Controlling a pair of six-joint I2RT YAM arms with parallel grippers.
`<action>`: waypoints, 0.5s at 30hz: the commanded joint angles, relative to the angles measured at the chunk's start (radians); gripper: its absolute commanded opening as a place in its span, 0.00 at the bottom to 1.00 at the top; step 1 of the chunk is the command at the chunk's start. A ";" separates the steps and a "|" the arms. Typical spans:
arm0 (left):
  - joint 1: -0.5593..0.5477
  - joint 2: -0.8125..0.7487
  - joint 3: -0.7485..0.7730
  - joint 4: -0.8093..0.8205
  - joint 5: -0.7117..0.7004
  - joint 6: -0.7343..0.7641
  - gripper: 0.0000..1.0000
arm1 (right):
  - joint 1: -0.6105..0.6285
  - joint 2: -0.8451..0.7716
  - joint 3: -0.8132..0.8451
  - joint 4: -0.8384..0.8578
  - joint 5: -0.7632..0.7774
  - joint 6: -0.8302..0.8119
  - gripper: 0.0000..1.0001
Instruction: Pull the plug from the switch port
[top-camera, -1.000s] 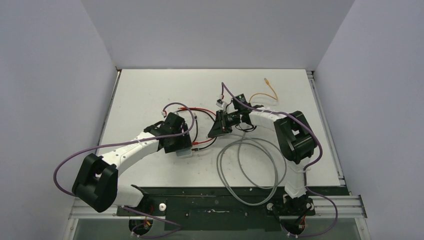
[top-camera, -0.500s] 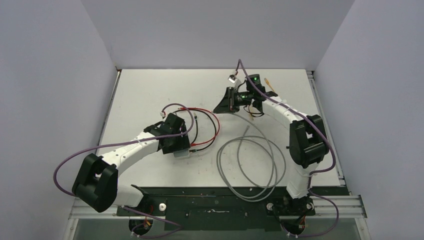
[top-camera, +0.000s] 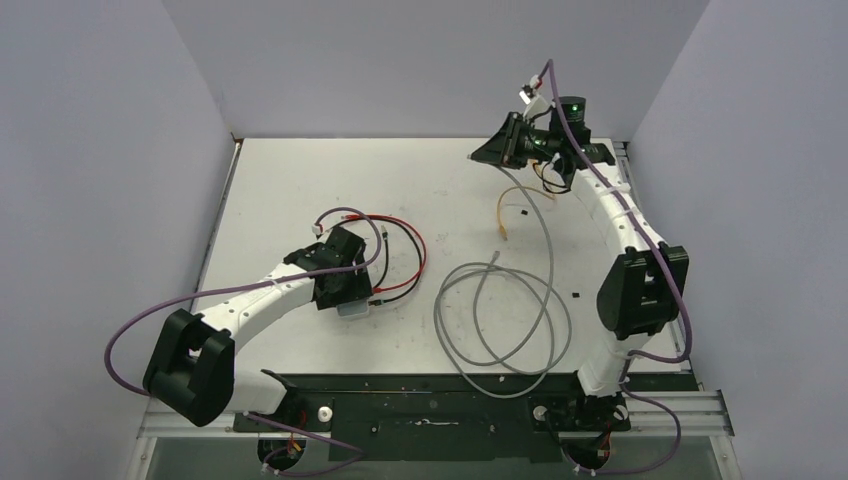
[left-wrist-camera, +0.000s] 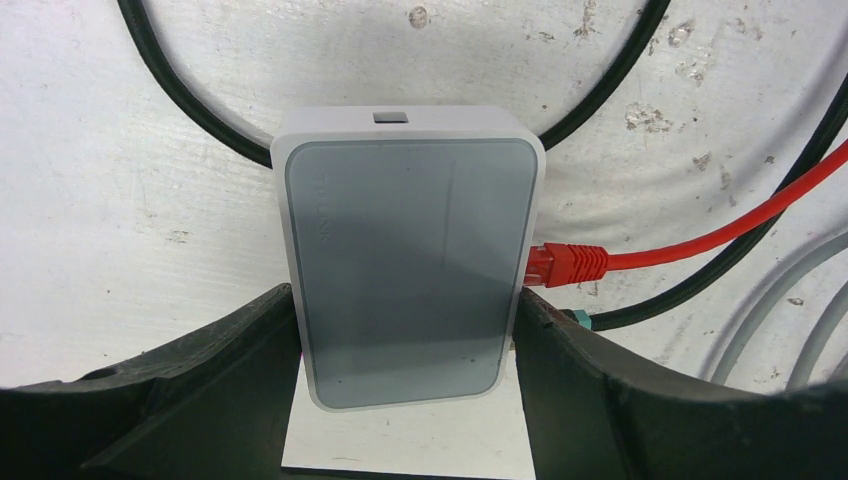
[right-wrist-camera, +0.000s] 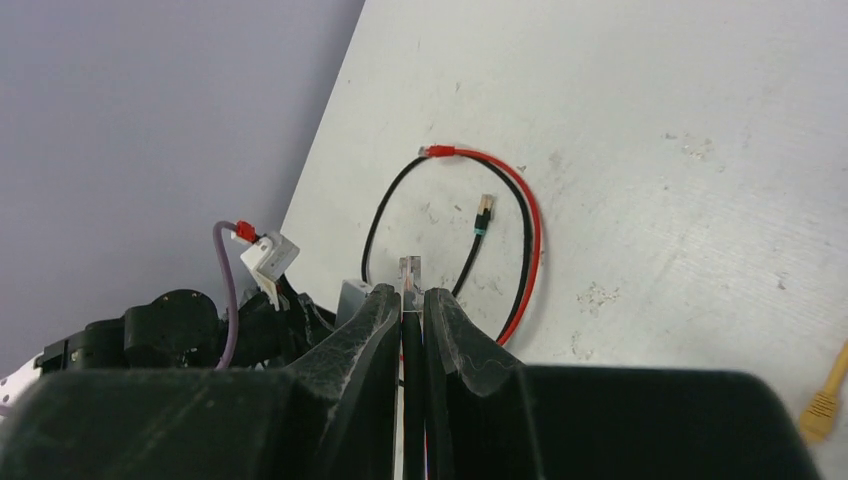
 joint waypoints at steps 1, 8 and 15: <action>0.009 -0.036 0.039 0.000 -0.030 -0.013 0.00 | -0.061 -0.095 0.084 -0.009 0.053 -0.011 0.05; 0.010 -0.034 0.041 -0.003 -0.027 -0.013 0.00 | -0.165 -0.092 0.219 -0.027 0.104 0.002 0.05; 0.010 -0.040 0.042 -0.009 -0.024 -0.013 0.00 | -0.217 -0.040 0.446 -0.037 0.152 0.024 0.05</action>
